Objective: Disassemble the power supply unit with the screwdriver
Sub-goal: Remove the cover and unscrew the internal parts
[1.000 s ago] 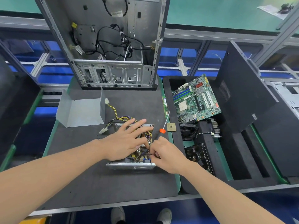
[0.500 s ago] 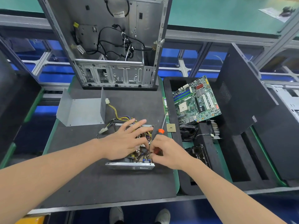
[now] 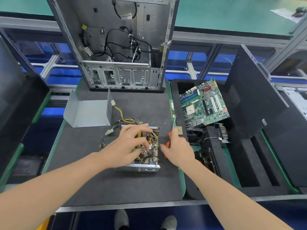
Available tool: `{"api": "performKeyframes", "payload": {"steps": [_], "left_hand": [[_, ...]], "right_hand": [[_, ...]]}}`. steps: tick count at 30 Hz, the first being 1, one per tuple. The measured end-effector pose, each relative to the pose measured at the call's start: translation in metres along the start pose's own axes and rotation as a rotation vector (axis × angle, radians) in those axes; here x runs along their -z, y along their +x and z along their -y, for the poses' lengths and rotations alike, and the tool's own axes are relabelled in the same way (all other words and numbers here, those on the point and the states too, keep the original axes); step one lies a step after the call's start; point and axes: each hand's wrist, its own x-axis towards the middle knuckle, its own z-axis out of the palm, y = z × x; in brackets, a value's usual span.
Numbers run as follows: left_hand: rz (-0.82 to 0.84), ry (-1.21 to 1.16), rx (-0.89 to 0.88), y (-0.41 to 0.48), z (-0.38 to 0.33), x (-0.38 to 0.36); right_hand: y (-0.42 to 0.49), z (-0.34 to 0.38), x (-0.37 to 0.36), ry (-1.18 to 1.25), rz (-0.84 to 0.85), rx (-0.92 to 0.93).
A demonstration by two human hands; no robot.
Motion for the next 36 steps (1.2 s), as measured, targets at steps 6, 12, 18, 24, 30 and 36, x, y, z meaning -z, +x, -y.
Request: {"api": "performKeyframes", "payload": {"steps": [6,12,18,24,30,36], "left_hand": [[-0.119,0.004,0.063,0.002,-0.001,-0.003],[-0.366,-0.205,0.368,0.017,0.002,0.009],[-0.328,-0.054,0.262,0.02,0.016,0.025],[-0.129,-0.157,0.039,0.022,0.007,0.024],[0.071,-0.108,-0.019,0.016,0.008,0.015],[0.284,0.115,-0.073,0.013,0.012,0.008]], "right_hand": [[-0.001,0.006,0.016,0.484,-0.134,-0.086],[-0.009,0.023,0.072,0.677,-0.281,0.051],[-0.017,0.04,0.119,0.762,-0.336,0.137],[-0.025,0.064,0.134,0.724,-0.382,0.292],[-0.022,0.079,0.132,0.465,-0.217,0.534],[-0.011,0.072,0.114,0.413,-0.039,0.666]]}}
